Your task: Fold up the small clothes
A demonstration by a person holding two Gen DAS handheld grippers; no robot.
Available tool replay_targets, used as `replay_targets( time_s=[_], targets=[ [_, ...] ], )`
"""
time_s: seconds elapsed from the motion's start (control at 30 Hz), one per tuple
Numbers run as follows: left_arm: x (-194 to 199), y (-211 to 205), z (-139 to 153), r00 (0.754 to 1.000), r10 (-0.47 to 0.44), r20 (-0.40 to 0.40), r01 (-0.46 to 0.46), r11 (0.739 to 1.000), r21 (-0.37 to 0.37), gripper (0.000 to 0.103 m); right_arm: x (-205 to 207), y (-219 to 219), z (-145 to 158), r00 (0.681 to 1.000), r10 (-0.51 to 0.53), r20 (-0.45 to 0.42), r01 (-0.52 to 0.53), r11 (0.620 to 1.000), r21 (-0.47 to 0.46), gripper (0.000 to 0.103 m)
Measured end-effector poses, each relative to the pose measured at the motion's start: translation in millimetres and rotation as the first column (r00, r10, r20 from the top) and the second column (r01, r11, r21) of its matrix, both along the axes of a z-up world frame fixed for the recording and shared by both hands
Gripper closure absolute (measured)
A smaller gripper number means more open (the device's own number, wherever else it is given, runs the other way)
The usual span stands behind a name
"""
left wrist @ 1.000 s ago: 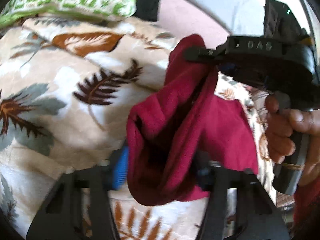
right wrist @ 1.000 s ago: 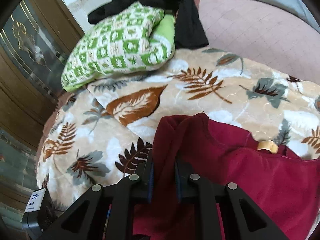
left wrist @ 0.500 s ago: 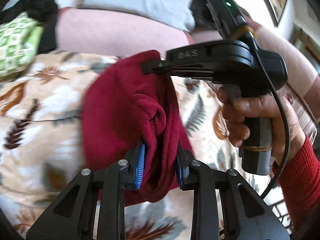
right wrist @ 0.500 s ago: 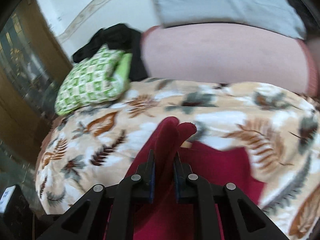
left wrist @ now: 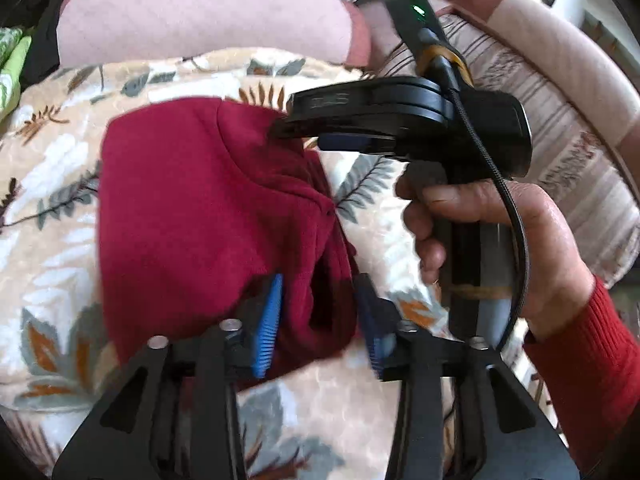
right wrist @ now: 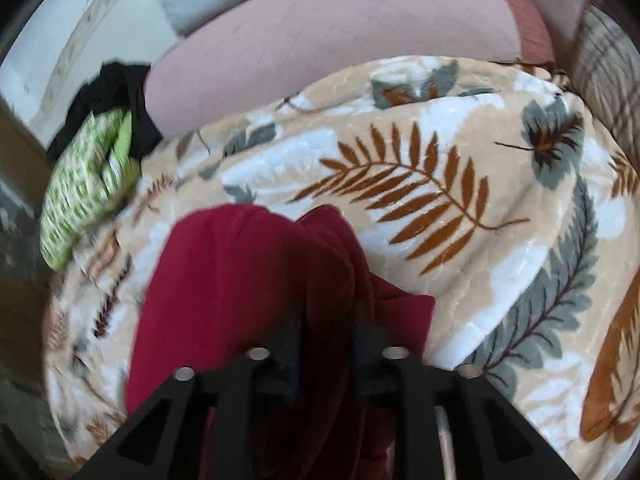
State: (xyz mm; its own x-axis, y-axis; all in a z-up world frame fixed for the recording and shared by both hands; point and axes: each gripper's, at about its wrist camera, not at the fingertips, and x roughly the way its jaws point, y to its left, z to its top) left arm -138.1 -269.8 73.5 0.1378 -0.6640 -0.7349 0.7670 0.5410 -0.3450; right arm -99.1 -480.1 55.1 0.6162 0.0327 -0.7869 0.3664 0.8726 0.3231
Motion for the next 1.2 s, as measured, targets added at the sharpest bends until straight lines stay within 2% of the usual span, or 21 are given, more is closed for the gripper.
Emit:
replay_targets(
  time_s=[0.03,0.07,0.17,0.23,0.3,0.43,0.5,0.53,0.63,0.73,0.87,1.0,1.07,1.1,1.2],
  targets=[
    [-2.8,8.4,6.2,1.0,0.001,0.018,-0.001,1.0,-0.008,0.048,-8.8,0.7,9.4,1.0,-0.001,0.021,0.001,1.0,0.002,0.055],
    [-4.8,17.6,11.0,0.999,0.011,0.041,-0.011,1.0,-0.017,0.044,-16.5,2.9,16.6,0.999,0.01,0.043,-0.011,1.0,0.02,0.055],
    [-1.5,41.5,17.1,0.995,0.057,0.079,-0.056,0.998,-0.012,0.044,-38.7,19.9,34.5,0.994,0.076,0.084,-0.082,0.995,0.06,0.055],
    [6.2,51.9,14.1,0.991,0.104,0.087,-0.105,0.995,0.003,0.044,-45.8,38.9,35.7,0.992,0.122,0.039,-0.123,0.992,0.024,0.055],
    [15.2,58.1,8.0,0.987,0.145,0.075,-0.147,0.989,0.02,0.044,-49.0,53.1,29.9,0.99,0.144,-0.002,-0.144,0.99,-0.002,0.055],
    [29.8,61.0,-10.0,0.975,0.22,0.032,-0.221,0.974,0.055,0.044,-61.1,68.8,6.1,0.985,0.17,-0.035,-0.168,0.985,0.045,0.055],
    [31.6,56.4,-21.0,0.975,0.22,0.027,-0.222,0.971,0.09,0.044,-65.5,74.1,1.1,0.983,0.176,-0.045,-0.177,0.984,-0.005,0.071],
    [30.5,55.3,-24.9,0.976,0.216,0.025,-0.217,0.971,0.098,0.044,-68.5,72.9,-1.3,0.984,0.169,-0.05,-0.17,0.985,-0.016,0.083],
    [22.3,47.3,-40.1,0.982,0.189,0.02,-0.19,0.971,0.144,0.044,-76.0,58.8,-13.7,0.989,0.131,-0.061,-0.132,0.991,-0.011,0.085],
    [15.5,45.3,-48.5,0.98,0.193,0.038,-0.197,0.967,0.165,0.044,-84.5,47.1,-29.7,0.994,0.094,-0.052,-0.09,0.993,0.081,0.086],
    [14.9,52.4,-39.8,0.975,0.212,0.06,-0.219,0.964,0.15,0.044,-100.8,46.5,-16.1,0.997,0.077,-0.001,-0.077,0.992,0.103,0.086],
    [18.9,54.8,-26.1,0.966,0.238,0.096,-0.25,0.96,0.128,0.044,-104.9,50.1,14.5,0.998,0.041,0.056,-0.042,0.999,0.019,0.065],
    [21.5,53.0,-22.6,0.966,0.241,0.096,-0.251,0.96,0.121,0.044,-96.2,53.5,22.6,0.998,0.022,0.067,-0.021,1.0,-0.02,0.042],
    [23.4,50.6,-21.3,0.965,0.24,0.102,-0.251,0.96,0.122,0.044,-91.6,53.5,23.5,0.998,0.012,0.064,-0.01,1.0,-0.029,0.039],
    [28.1,43.2,-21.2,0.964,0.237,0.119,-0.252,0.958,0.136,0.044,-71.4,56.2,13.8,1.0,0.019,0.0,-0.019,0.998,-0.062,0.039]
  ],
)
